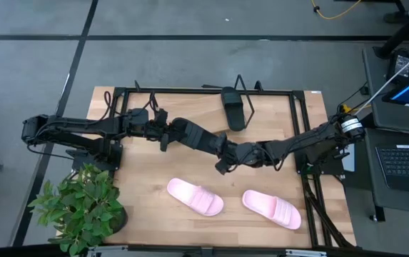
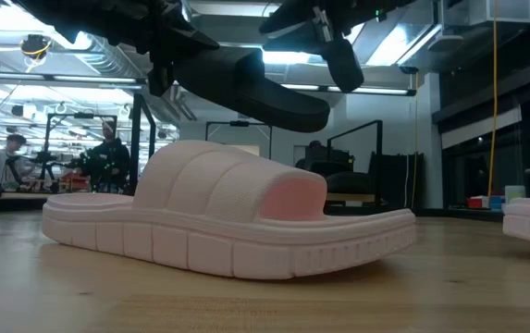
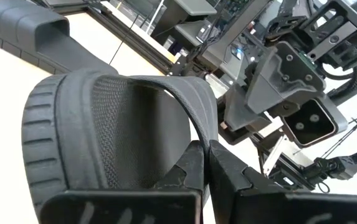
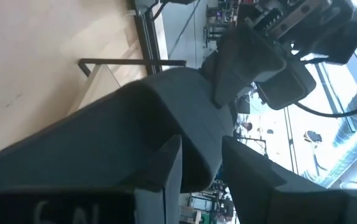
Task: Pick and place slides into the shelf
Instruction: Put the black slipper on the shelf
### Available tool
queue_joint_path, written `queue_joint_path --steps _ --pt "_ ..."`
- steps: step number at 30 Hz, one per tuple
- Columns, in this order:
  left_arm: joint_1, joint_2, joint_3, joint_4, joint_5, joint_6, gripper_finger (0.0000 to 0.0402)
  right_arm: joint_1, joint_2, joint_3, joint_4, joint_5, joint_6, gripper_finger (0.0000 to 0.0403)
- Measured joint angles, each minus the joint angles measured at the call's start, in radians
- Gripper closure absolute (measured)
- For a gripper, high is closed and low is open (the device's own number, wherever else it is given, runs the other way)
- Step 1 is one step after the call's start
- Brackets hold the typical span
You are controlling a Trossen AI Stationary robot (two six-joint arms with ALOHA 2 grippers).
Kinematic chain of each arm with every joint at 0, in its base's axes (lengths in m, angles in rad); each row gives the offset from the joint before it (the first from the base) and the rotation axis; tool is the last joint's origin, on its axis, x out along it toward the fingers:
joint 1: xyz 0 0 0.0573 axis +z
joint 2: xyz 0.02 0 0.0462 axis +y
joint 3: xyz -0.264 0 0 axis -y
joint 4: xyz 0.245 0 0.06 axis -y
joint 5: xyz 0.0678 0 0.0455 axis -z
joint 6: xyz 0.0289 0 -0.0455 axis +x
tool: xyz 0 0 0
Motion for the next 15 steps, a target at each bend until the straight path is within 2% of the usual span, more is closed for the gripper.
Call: queue_joint_path --steps 6,15 --pt "0.000 0.000 0.000 0.001 0.000 -0.019 0.0401 -0.020 0.000 0.000 -0.002 -0.071 -0.025 0.0287" --pt "0.000 0.000 -0.001 0.042 0.000 -0.053 0.0401 -0.046 0.000 0.000 -0.004 -0.077 -0.053 0.0287"
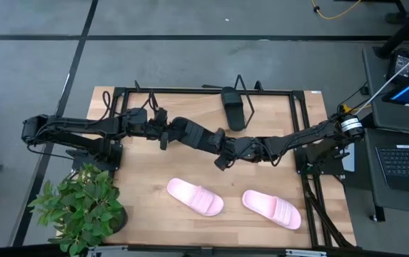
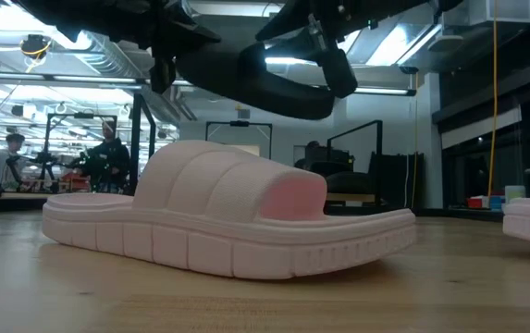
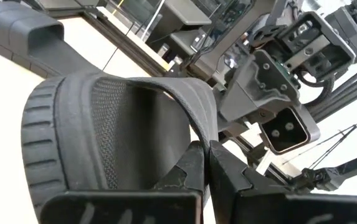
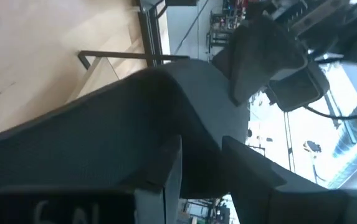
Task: Pick and place slides into the shelf
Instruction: Put the black slipper on the shelf
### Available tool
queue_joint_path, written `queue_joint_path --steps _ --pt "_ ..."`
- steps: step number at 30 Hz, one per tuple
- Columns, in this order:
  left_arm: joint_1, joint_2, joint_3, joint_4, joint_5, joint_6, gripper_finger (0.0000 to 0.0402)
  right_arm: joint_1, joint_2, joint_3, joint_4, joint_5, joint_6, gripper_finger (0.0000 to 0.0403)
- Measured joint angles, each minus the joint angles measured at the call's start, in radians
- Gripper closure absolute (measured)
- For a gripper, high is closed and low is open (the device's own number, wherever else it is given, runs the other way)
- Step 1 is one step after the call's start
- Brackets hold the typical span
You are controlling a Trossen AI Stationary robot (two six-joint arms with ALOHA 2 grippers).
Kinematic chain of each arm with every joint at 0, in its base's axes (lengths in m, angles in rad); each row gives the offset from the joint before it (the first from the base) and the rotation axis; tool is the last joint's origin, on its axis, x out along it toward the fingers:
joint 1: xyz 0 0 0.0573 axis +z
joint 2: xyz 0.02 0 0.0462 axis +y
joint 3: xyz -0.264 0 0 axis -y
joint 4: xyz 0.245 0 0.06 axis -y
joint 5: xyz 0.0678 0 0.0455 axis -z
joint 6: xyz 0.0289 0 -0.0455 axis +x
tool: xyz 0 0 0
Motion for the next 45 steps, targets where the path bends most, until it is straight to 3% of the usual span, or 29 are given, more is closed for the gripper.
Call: queue_joint_path --steps 10,24,45 --pt "0.014 0.020 0.021 0.007 -0.010 -0.001 0.0401 0.001 0.000 0.000 0.001 0.002 -0.005 0.0287" --pt "0.016 0.188 0.211 -0.102 0.061 0.098 0.0401 0.002 0.000 0.000 -0.002 0.081 -0.011 0.0287" --pt "0.085 0.187 0.216 -0.095 0.078 0.142 0.0401 0.001 0.000 0.000 -0.007 0.145 0.018 0.0287"
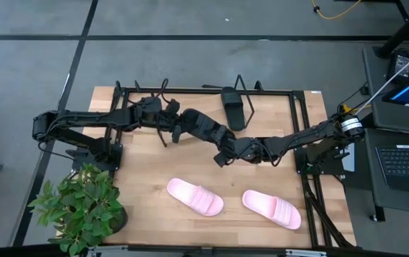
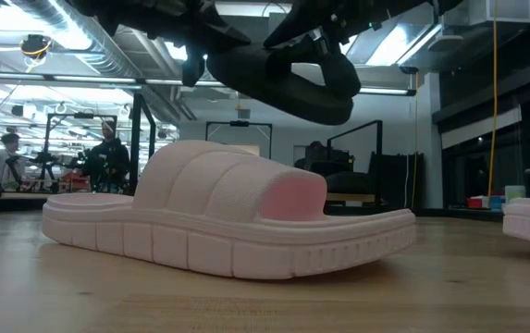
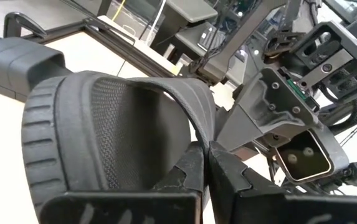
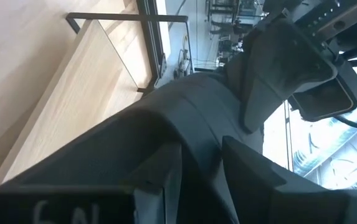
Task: Pick and place slides into the shelf
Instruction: Put the black slipper on the shelf
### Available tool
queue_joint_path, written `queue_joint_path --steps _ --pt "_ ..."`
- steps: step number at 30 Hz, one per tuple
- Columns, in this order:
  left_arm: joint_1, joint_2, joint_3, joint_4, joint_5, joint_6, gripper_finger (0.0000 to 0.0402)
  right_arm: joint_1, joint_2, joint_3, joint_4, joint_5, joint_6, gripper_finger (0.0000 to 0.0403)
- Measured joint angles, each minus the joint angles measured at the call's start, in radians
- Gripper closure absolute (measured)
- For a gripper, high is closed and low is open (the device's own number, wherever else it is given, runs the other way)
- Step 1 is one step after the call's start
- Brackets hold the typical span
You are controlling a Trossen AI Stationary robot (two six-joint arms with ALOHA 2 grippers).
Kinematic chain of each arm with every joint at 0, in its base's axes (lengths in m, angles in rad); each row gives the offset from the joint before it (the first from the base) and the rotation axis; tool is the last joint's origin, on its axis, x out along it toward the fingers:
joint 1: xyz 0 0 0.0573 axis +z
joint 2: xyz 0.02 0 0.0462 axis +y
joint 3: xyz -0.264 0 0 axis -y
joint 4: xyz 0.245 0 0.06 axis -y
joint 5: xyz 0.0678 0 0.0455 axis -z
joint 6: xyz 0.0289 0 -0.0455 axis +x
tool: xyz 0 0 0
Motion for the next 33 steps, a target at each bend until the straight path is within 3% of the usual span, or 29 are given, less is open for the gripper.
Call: queue_joint_path --steps 11,23,33 --pt "0.001 -0.001 0.000 -0.004 0.020 -0.001 0.0401 0.001 0.000 0.000 -0.001 0.003 0.000 0.0292" --pt "0.002 -0.001 0.000 -0.015 0.021 -0.001 0.0401 0.001 0.000 0.000 0.001 0.004 0.005 0.0387" --pt "0.001 -0.001 0.000 -0.013 0.013 0.088 0.0358 0.001 0.000 0.000 0.005 0.049 0.028 0.0395"
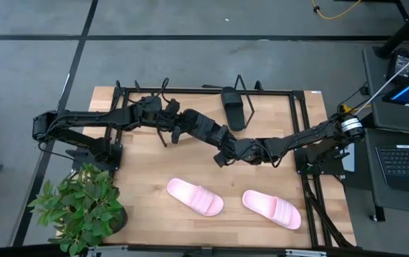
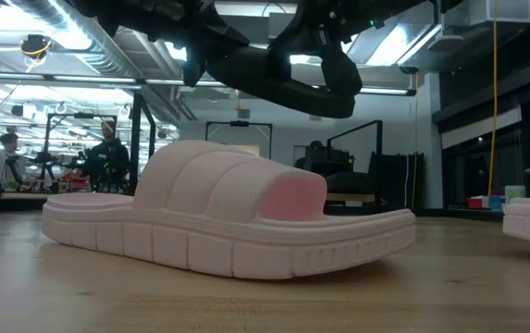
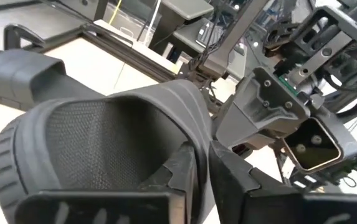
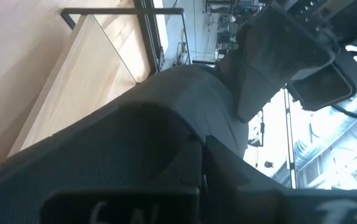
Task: Pick and place slides into the shelf
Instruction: Put the black slipper on the shelf
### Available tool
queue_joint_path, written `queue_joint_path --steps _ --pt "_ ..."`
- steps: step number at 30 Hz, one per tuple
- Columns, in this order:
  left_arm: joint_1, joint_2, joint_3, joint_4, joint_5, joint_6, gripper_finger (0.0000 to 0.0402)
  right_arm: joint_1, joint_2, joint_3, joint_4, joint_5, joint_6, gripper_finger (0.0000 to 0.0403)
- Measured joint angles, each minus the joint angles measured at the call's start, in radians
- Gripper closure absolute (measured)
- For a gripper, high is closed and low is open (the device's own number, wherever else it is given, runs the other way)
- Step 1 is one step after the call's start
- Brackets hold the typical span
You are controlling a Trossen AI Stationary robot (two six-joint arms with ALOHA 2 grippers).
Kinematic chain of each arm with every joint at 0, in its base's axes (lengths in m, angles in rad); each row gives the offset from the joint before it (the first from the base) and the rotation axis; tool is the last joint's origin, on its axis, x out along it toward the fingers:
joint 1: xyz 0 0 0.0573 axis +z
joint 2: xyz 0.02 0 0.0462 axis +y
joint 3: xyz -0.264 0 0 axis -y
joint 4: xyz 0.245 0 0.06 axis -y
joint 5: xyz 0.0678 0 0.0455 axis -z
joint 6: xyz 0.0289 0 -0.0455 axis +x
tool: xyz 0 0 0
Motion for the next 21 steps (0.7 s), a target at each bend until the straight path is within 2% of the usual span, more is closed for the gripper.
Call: queue_joint_path --steps 15,21 --pt "-0.002 0.000 0.000 -0.019 -0.062 0.232 0.0248 -0.002 0.000 0.000 -0.005 0.071 0.030 0.0396" --pt "-0.002 -0.030 0.000 -0.016 -0.064 0.265 0.0228 -0.002 0.000 0.000 -0.005 0.095 0.034 0.0396"
